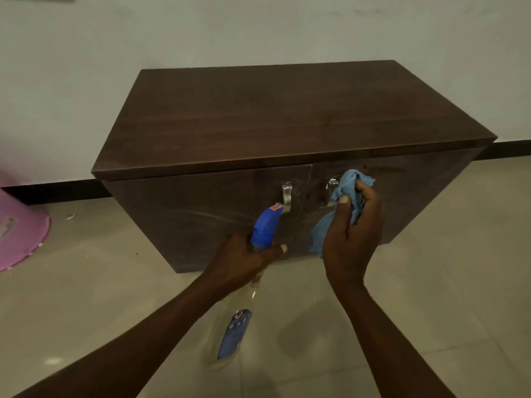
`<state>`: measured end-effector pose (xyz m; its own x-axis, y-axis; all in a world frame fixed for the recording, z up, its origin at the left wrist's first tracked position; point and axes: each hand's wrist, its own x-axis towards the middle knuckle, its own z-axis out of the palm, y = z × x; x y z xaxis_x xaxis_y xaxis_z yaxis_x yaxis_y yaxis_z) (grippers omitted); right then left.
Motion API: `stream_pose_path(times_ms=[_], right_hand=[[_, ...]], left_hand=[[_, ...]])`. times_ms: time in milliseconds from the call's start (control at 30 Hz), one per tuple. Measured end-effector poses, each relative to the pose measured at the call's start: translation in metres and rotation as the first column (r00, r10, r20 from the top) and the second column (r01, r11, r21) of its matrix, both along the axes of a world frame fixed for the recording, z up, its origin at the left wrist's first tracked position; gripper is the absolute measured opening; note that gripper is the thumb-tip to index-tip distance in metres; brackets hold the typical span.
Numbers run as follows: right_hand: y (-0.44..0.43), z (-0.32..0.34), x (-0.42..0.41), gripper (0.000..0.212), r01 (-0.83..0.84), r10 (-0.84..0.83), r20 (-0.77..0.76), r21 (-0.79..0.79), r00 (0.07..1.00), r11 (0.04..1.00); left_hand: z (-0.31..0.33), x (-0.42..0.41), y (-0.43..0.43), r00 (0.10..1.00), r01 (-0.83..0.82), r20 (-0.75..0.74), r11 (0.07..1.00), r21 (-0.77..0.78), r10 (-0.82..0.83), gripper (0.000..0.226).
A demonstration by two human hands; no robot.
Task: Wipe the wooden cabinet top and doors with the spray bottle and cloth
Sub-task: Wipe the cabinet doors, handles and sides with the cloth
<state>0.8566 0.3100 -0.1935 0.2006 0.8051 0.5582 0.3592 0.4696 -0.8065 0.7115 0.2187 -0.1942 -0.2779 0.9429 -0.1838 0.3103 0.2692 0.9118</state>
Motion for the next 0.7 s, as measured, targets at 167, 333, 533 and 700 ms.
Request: stream_pose_path(times_ms=[167, 333, 533, 700], right_hand=[[-0.006, -0.003, -0.002, 0.027, -0.034, 0.034, -0.01, -0.019, 0.999, 0.999], [-0.015, -0.008, -0.014, 0.029, -0.121, 0.121, -0.014, -0.024, 0.993, 0.992], [-0.015, -0.016, -0.044, 0.036, -0.254, 0.255, 0.044, -0.024, 0.966, 0.967], [-0.004, -0.02, -0.061, 0.027, -0.179, 0.177, 0.061, 0.026, 0.982, 0.984]], left_hand=[[-0.011, 0.001, -0.009, 0.998, 0.024, -0.052, 0.999, -0.038, -0.026, 0.029], [-0.009, -0.006, -0.009, 0.997, -0.032, -0.073, 0.999, -0.027, 0.03, 0.031], [-0.01, -0.016, -0.014, 0.994, -0.09, -0.062, 0.995, 0.045, 0.092, 0.031], [-0.01, -0.017, -0.018, 0.993, -0.064, -0.1, 0.997, 0.042, 0.068, 0.028]])
